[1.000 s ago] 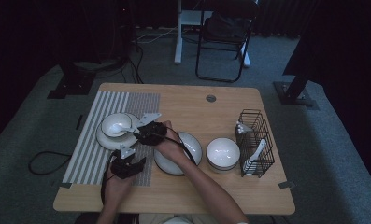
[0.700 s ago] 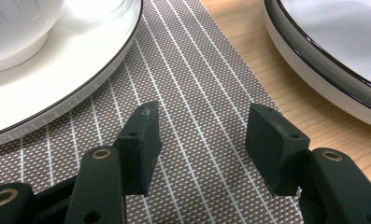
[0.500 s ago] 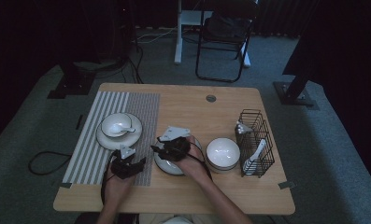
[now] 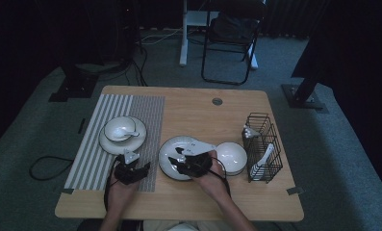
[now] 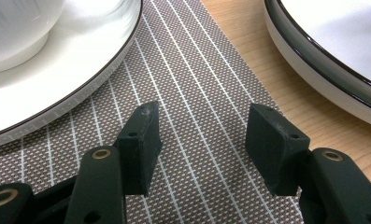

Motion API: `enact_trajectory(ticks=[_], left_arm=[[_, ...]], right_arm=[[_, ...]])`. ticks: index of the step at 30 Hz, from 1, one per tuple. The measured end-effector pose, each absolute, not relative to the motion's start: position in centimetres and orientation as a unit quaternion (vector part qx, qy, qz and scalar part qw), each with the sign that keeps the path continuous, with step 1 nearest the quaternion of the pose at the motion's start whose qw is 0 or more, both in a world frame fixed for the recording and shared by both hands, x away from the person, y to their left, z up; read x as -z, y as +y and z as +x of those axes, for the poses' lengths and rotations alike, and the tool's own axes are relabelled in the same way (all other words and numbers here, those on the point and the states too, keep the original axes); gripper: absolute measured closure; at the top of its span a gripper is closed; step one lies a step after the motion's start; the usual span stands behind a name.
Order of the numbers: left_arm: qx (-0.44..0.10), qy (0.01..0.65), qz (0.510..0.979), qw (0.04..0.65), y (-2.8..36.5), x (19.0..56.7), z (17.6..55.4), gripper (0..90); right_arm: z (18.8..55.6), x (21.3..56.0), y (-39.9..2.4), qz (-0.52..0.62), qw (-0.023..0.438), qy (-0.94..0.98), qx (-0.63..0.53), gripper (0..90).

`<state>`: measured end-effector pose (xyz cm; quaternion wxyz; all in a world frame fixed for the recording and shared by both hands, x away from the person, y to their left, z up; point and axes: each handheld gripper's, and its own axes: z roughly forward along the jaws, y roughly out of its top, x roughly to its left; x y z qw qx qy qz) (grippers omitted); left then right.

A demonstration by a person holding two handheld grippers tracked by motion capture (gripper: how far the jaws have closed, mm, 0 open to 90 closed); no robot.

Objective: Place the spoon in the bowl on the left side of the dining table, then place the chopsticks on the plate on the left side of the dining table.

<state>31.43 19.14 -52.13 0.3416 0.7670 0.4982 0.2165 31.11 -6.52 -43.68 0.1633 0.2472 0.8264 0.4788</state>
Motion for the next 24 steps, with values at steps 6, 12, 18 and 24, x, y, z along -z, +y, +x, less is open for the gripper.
enact_trajectory(ticks=[6, 12, 18, 24], left_arm=[[-0.217, 0.499, 0.766, 0.342, 19.1, 52.1, 31.4, 46.1], [-0.221, 0.497, 0.767, 0.339, 19.0, 52.2, 31.4, 46.1], [-0.222, 0.497, 0.768, 0.338, 19.0, 52.2, 31.4, 46.0], [-0.223, 0.496, 0.769, 0.337, 19.0, 52.2, 31.4, 46.0]], right_arm=[[30.0, 44.0, -7.8, 0.256, 0.162, 0.822, -0.482, 54.8], [29.1, 44.3, -8.8, 0.263, 0.162, 0.822, -0.479, 53.4], [28.4, 45.0, -9.5, 0.273, 0.158, 0.820, -0.477, 53.0], [27.8, 46.0, -10.3, 0.282, 0.157, 0.822, -0.470, 52.7]])
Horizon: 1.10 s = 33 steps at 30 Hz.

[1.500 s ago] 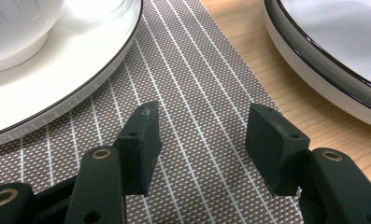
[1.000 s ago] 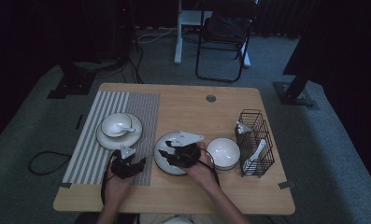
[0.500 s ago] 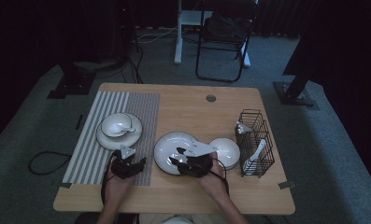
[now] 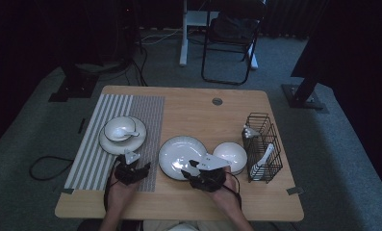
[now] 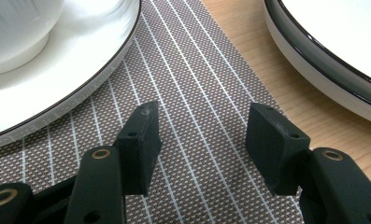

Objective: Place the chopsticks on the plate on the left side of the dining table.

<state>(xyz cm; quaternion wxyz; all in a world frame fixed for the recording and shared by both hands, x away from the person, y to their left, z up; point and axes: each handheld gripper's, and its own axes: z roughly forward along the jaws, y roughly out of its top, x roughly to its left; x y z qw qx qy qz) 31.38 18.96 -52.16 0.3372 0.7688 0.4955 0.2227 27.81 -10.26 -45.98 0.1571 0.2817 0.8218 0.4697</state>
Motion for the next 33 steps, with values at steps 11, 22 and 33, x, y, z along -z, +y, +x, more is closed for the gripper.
enact_trajectory(ticks=[11, 22, 33], left_arm=[[-0.219, 0.489, 0.774, 0.337, 19.0, 52.1, 31.3, 45.4], [-0.211, 0.481, 0.771, 0.360, 19.1, 50.1, 31.0, 47.5], [-0.203, 0.447, 0.783, 0.381, 18.0, 47.4, 31.6, 47.8]], right_arm=[[26.7, 47.3, -11.5, 0.284, 0.159, 0.830, -0.452, 52.1], [26.0, 48.8, -13.0, 0.295, 0.154, 0.837, -0.434, 51.5], [25.3, 50.2, -13.8, 0.300, 0.160, 0.841, -0.421, 50.7]])
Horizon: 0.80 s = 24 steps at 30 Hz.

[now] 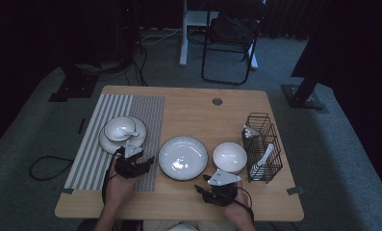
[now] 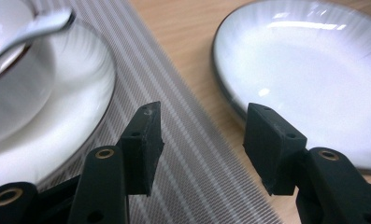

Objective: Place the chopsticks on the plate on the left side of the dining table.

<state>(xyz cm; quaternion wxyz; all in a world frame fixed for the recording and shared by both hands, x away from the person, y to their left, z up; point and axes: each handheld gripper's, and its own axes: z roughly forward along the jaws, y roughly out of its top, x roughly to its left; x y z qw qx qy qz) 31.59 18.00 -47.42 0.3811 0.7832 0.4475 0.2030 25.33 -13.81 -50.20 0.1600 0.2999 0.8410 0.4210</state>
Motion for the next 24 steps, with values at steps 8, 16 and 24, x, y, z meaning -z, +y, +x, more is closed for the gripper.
enact_trajectory(ticks=[8, 16, 24], left_arm=[[-0.192, 0.407, 0.795, 0.406, 16.1, 45.5, 32.7, 48.0], [-0.191, 0.375, 0.806, 0.415, 14.1, 44.2, 33.9, 49.4], [-0.192, 0.352, 0.812, 0.424, 12.3, 42.9, 34.7, 49.4]], right_arm=[[25.4, 50.8, -13.9, 0.305, 0.156, 0.840, -0.422, 50.7], [25.5, 51.4, -14.0, 0.312, 0.148, 0.839, -0.421, 50.7], [25.5, 51.6, -14.0, 0.315, 0.144, 0.838, -0.422, 50.7]])
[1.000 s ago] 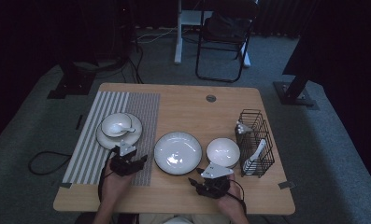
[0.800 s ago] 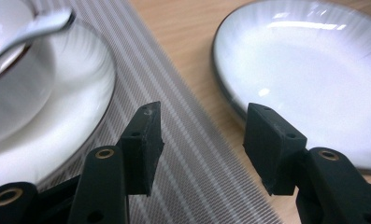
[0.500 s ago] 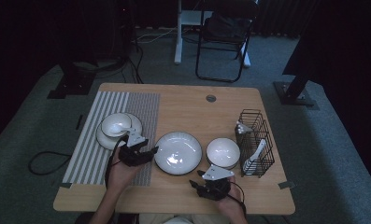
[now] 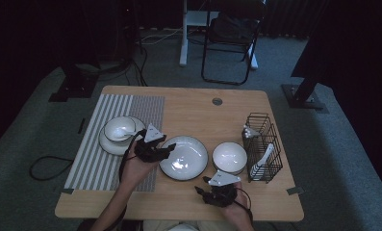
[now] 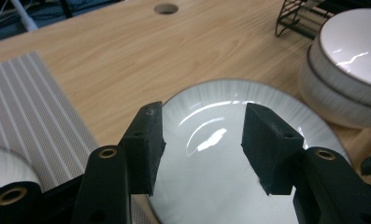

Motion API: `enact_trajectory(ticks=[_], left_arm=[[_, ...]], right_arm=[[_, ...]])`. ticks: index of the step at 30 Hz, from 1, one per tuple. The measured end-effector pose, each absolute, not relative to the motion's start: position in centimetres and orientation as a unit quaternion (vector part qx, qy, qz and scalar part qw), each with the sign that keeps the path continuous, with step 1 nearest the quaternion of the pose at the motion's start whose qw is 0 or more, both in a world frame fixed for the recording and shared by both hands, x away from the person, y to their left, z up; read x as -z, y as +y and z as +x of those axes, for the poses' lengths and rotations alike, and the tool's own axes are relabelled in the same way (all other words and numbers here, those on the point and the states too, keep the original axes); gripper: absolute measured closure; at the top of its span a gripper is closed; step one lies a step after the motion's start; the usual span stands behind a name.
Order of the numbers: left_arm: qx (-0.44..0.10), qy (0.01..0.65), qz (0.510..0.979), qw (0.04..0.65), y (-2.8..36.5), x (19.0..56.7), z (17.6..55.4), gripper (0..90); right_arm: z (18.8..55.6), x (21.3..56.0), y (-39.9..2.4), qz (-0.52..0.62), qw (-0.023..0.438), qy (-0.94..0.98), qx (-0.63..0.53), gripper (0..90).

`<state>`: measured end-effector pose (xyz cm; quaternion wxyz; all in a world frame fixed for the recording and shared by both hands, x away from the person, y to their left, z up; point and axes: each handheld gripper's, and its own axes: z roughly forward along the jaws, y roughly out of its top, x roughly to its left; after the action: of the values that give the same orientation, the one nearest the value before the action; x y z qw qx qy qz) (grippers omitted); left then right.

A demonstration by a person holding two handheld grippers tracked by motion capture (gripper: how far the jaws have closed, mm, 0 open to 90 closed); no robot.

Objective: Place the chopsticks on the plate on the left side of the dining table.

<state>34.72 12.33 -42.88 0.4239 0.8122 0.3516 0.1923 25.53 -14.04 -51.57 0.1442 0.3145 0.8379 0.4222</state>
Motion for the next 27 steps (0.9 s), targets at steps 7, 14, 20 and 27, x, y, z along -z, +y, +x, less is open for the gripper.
enact_trajectory(ticks=[7, 14, 20, 27], left_arm=[[-0.194, 0.332, 0.815, 0.434, 10.6, 41.7, 35.4, 49.3], [-0.193, 0.312, 0.818, 0.444, 8.9, 40.8, 35.8, 49.3], [-0.193, 0.289, 0.823, 0.449, 7.4, 40.1, 36.3, 49.3], [-0.194, 0.268, 0.827, 0.455, 5.7, 39.0, 37.2, 49.3]], right_arm=[[25.6, 51.8, -14.0, 0.316, 0.137, 0.838, -0.423, 50.6], [25.6, 52.0, -14.0, 0.315, 0.137, 0.839, -0.423, 50.6], [25.6, 52.1, -14.0, 0.315, 0.136, 0.839, -0.423, 50.6], [25.7, 52.3, -14.2, 0.320, 0.135, 0.837, -0.424, 50.5]])
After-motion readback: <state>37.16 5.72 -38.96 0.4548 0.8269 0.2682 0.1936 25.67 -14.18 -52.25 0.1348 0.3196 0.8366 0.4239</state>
